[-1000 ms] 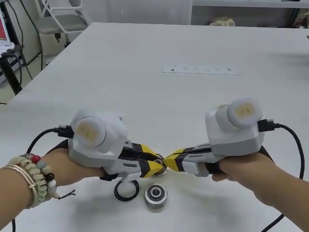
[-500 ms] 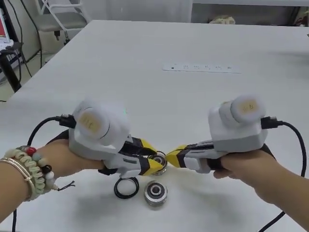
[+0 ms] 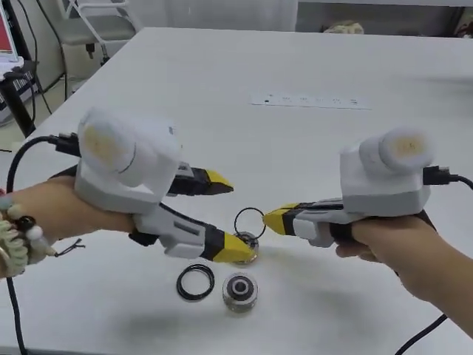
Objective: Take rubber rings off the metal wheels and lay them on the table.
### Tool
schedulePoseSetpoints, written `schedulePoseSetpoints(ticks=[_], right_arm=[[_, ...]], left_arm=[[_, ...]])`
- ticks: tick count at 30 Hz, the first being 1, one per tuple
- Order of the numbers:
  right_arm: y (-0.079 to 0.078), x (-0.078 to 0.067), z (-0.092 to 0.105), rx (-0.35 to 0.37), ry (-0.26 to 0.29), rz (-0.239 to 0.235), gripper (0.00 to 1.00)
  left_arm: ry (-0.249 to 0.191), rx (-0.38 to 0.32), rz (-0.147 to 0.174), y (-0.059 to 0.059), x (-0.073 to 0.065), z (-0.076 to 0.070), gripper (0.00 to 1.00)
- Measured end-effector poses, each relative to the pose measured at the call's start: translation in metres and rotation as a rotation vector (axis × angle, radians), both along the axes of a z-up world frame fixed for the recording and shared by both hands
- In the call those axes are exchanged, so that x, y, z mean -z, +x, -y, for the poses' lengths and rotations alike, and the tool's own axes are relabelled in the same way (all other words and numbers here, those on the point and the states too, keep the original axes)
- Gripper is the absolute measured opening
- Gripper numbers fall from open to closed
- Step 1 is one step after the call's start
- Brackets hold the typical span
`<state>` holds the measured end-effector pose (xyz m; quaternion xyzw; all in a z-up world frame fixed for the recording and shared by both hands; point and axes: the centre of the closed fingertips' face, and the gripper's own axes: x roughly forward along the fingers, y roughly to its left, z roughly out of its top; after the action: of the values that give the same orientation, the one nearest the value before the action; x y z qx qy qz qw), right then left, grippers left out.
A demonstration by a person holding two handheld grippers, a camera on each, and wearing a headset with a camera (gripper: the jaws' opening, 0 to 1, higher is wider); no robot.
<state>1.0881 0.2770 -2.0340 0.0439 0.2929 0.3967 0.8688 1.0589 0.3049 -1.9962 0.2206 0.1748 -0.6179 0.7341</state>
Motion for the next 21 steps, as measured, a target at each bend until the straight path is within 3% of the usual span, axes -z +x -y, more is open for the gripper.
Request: schedulePoseSetpoints(ticks=[3, 11, 18, 21], right_arm=[[0.0, -0.002, 0.0, 0.003, 0.013, 0.001, 0.0], [0.002, -0.011, -0.001, 0.008, 0.038, 0.014, 0.0], [0.0, -0.021, -0.006, 0.008, 0.062, 0.028, 0.0], [-0.001, -0.024, -0.008, 0.005, 0.073, 0.029, 0.0]], left_arm=[[-0.008, 0.003, -0.001, -0.006, -0.007, -0.008, 0.64], [-0.007, -0.021, 0.022, -0.016, -0.025, -0.039, 0.69], [-0.02, -0.109, 0.052, -0.019, -0.039, -0.076, 0.73], [-0.036, -0.149, 0.049, -0.023, -0.041, -0.091, 0.73]])
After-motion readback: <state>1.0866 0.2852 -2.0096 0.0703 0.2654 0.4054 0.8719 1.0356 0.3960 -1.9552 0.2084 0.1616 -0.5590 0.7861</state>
